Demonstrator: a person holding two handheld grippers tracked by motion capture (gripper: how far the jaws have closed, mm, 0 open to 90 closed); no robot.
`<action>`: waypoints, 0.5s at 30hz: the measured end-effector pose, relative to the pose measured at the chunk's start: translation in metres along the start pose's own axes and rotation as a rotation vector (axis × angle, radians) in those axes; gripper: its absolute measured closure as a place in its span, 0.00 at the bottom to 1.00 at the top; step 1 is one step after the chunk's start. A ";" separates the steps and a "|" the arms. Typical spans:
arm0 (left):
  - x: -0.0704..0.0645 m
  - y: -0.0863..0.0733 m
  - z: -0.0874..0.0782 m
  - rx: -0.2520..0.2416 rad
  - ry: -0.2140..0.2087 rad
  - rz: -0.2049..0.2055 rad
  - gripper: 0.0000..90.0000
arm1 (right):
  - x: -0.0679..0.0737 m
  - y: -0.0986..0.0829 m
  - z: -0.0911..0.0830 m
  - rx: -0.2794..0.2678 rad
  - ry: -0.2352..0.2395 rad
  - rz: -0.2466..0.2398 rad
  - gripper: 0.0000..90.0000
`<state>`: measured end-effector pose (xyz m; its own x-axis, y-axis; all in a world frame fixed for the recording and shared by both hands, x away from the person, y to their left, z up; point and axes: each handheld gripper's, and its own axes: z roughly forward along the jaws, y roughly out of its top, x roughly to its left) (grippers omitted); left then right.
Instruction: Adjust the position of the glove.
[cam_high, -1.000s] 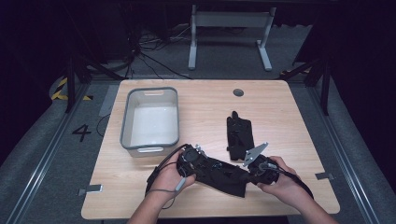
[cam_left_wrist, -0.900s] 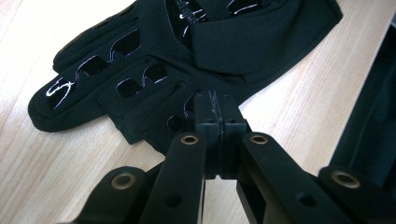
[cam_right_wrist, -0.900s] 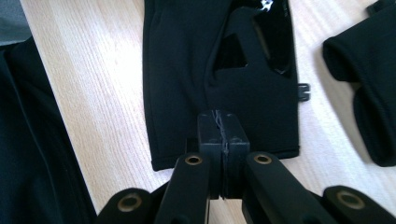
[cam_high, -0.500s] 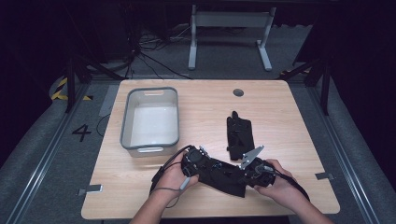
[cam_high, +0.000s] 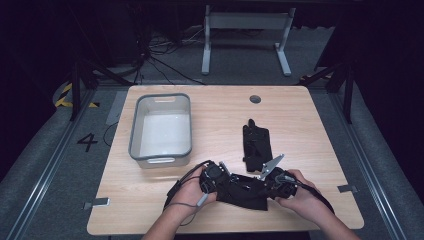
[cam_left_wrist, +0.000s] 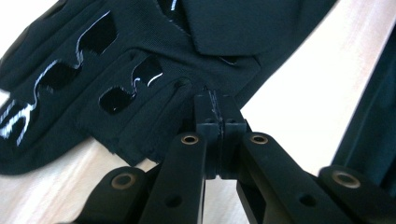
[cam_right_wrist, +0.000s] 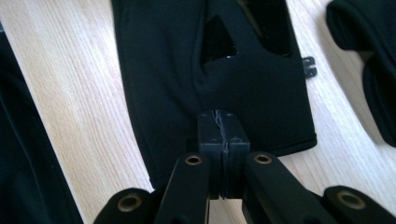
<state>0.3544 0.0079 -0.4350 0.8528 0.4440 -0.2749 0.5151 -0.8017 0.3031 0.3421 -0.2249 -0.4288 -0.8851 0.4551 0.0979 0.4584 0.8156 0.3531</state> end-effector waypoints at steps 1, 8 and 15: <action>-0.003 0.002 0.001 0.011 -0.009 0.012 1.00 | -0.002 -0.002 -0.001 0.004 -0.004 0.011 1.00; -0.010 0.005 0.005 0.014 -0.025 0.041 1.00 | -0.012 -0.007 -0.005 0.003 0.000 0.037 1.00; -0.018 0.009 0.010 0.019 -0.049 0.064 1.00 | -0.018 -0.010 -0.006 0.000 -0.007 0.060 1.00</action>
<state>0.3427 -0.0112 -0.4364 0.8784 0.3717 -0.3004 0.4575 -0.8356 0.3042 0.3529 -0.2432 -0.4280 -0.8553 0.5058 0.1126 0.5109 0.7867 0.3466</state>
